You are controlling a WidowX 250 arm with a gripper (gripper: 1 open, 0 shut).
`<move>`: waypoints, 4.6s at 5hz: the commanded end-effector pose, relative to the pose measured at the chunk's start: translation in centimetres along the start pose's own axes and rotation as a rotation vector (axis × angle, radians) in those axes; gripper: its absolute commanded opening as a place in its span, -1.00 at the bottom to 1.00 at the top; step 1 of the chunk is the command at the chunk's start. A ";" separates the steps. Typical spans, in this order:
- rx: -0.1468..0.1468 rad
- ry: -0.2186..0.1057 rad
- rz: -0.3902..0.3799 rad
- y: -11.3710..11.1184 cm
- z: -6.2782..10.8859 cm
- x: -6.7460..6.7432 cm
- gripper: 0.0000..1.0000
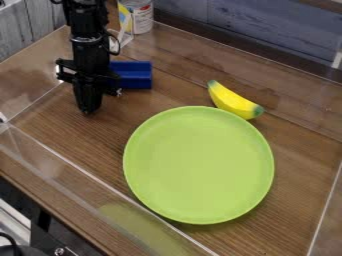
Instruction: Remove the blue object from inside the green plate and put it on the table
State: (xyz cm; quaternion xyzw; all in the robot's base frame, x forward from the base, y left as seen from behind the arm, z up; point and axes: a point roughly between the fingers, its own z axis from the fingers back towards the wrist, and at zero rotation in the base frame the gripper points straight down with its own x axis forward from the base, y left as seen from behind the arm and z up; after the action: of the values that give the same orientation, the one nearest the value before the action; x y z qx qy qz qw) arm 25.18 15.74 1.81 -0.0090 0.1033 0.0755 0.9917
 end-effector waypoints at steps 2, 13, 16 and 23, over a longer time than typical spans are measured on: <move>0.006 -0.007 -0.018 0.1 1.3 -0.1 -1.00; -0.079 0.057 -0.095 -1.1 1.6 -0.8 -1.00; -0.085 0.042 -0.100 -1.6 2.8 -0.9 1.00; -0.086 0.037 -0.114 -2.1 3.4 -0.2 -1.00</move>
State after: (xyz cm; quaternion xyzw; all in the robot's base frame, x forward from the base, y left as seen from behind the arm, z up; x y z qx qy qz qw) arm 25.03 13.47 3.91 -0.0732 0.1418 0.0279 0.9868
